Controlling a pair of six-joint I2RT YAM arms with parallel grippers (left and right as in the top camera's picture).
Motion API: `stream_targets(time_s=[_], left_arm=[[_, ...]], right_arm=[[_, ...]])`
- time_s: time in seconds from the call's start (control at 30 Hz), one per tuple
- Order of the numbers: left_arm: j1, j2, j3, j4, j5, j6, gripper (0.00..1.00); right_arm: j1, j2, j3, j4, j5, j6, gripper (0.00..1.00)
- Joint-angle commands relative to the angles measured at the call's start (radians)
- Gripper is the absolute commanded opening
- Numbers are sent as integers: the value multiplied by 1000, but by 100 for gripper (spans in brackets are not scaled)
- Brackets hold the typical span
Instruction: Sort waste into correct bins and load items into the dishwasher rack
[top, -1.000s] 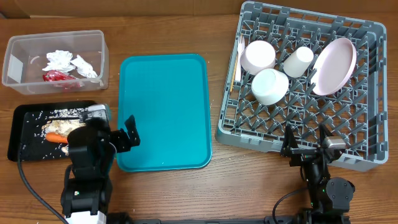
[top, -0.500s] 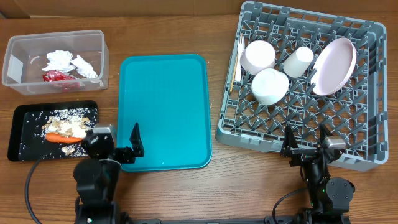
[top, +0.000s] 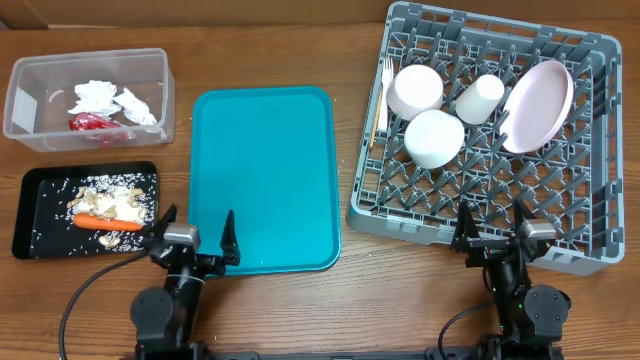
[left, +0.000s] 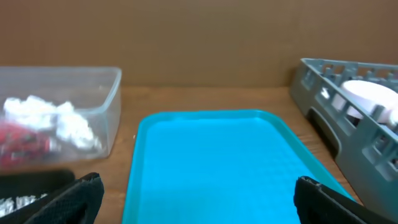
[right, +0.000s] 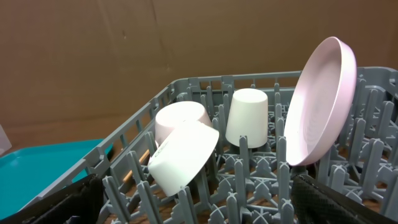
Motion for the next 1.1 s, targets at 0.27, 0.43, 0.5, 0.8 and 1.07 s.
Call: stream_targets(time_s=[0.27, 0.43, 0.5, 0.8, 1.07], left_arm=[[-61, -84, -5, -36, 24, 185, 100], [-52, -84, -5, -79, -69, 111, 100], [-46, -84, -5, -86, -115, 45, 100], [-23, -84, -5, -90, -175, -66, 100], [-23, -84, -5, -90, -175, -66, 100]], right_arm=[[-4, -11, -10, 5, 5, -4, 100], [-4, -11, -10, 5, 5, -4, 100], [-4, -11, -10, 5, 5, -4, 100], [-4, -11, -10, 5, 5, -4, 100], [-4, -11, -10, 5, 5, -4, 100]])
